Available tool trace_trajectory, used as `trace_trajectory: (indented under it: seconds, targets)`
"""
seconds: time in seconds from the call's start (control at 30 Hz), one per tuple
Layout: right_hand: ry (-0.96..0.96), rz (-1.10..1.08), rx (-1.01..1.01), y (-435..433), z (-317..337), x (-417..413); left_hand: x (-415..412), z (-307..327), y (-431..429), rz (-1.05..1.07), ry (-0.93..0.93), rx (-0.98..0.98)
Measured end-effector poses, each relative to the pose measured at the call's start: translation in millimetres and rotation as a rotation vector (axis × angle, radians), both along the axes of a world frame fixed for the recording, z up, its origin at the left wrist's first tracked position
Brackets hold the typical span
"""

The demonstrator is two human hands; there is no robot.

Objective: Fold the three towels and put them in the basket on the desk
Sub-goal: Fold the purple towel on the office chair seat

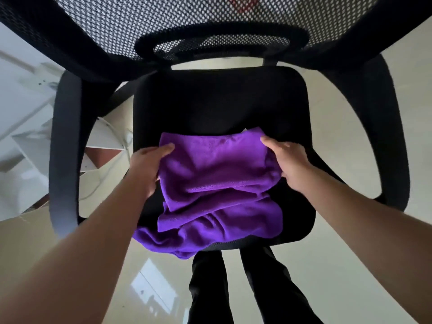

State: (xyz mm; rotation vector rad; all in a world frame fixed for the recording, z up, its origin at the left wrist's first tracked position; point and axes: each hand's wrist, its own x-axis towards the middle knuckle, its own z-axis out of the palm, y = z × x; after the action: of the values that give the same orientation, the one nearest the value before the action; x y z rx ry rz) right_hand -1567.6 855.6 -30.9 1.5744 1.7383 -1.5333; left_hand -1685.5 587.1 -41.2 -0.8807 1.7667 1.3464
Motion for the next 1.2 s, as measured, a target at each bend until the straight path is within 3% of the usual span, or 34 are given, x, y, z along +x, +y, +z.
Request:
trace_trajectory:
  seconds: [0.07,0.13,0.3,0.5,0.63,0.73,0.93,1.07,1.13,1.2]
  targets:
    - [-0.047,-0.065,-0.268,2.1,4.3,-16.8,-12.1,5.7,8.8,0.037,-0.094,0.079]
    - [-0.071,0.007,-0.478,3.9,17.7,-26.1,-17.8,14.5,15.8,0.014,-0.146,0.136]
    - [0.193,-0.093,-0.678,37.3,42.0,-26.1,-26.3,34.6,1.5,0.028,-0.069,0.223]
    - [0.383,-0.252,-0.471,60.8,37.7,-54.7,-65.6,30.3,5.0,-0.026,0.111,0.265]
    - [0.259,-0.445,-0.216,69.1,17.3,-76.8,-98.0,13.6,25.2,0.092,0.182,0.140]
    - [0.196,-0.422,-0.154,66.6,7.6,-73.3,-102.0,0.1,28.6,0.088,0.169,0.076]
    - [0.045,-0.217,-0.353,30.2,-6.9,-18.6,-18.5,-5.7,4.1,-0.015,0.118,-0.120]
    - [-0.066,-0.031,-0.367,-3.7,-15.0,5.8,29.7,-5.7,0.3,-0.209,0.061,-0.187]
    - [-0.042,-0.081,-0.326,-11.1,-15.0,5.9,37.2,-9.4,-0.1,-0.203,0.085,-0.217]
    - [0.049,-0.274,-0.324,-9.8,-16.1,3.1,36.1,-10.4,1.5,-0.121,0.132,-0.221]
